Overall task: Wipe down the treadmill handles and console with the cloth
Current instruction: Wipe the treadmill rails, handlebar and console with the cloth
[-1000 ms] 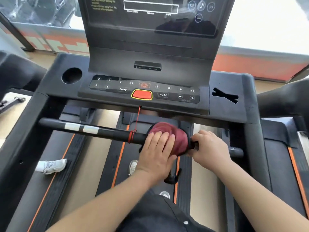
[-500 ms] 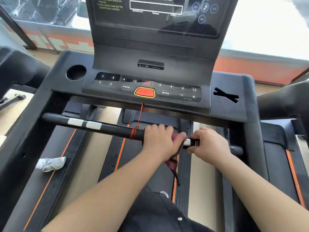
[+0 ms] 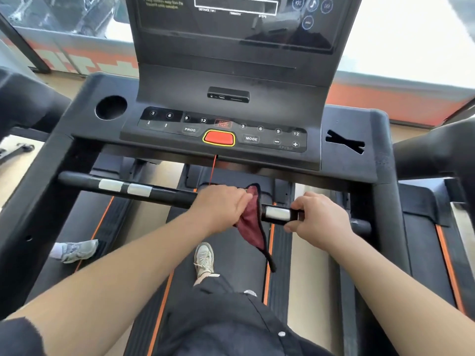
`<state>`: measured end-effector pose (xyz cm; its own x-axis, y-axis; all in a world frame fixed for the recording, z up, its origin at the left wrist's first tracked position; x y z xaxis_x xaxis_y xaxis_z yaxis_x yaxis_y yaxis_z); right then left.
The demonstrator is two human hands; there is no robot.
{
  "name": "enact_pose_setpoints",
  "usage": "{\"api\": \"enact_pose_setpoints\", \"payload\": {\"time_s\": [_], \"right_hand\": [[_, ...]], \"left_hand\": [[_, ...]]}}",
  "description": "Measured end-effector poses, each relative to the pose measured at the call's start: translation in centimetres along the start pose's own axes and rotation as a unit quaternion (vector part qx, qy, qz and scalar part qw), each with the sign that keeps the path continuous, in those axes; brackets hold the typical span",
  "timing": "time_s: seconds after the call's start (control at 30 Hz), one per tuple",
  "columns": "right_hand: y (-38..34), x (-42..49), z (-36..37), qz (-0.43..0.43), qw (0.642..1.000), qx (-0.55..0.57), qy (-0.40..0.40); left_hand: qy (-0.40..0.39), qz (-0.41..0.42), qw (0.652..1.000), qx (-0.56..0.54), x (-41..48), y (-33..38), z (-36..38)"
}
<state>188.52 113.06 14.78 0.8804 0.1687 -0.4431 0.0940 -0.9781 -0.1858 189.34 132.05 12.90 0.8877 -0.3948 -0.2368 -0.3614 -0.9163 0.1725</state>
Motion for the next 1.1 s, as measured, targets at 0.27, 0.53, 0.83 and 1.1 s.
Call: {"api": "enact_pose_setpoints", "payload": {"time_s": [0.27, 0.53, 0.83, 1.1], "right_hand": [[0.0, -0.6, 0.1, -0.021, 0.999, 0.004, 0.048], [2.8, -2.1, -0.8, -0.033, 0.999, 0.004, 0.031], [6.5, -3.0, -0.7, 0.018, 0.997, -0.002, 0.079], [7.1, -3.1, -0.4, 0.028, 0.994, 0.010, 0.105]], "left_hand": [[0.027, -0.090, 0.994, 0.062, -2.0, 1.9, 1.8], [-0.029, -0.132, 0.990, 0.036, 0.1, 2.1, 1.0], [-0.088, -0.068, 0.994, 0.012, 3.1, 4.8, 1.0], [-0.051, -0.018, 0.998, 0.011, -1.0, 11.6, 3.2]]}}
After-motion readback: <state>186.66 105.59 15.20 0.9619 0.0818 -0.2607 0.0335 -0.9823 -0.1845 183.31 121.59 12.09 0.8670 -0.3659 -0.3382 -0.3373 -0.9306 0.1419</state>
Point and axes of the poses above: each hand's wrist, its own x-axis towards the middle knuckle, its own z-axis out of the palm, y = z × x, the point moved 10 cm from there along x, towards the middle knuckle, and after that the axes turned 8 degrees about -y, right-handed, at the moved point
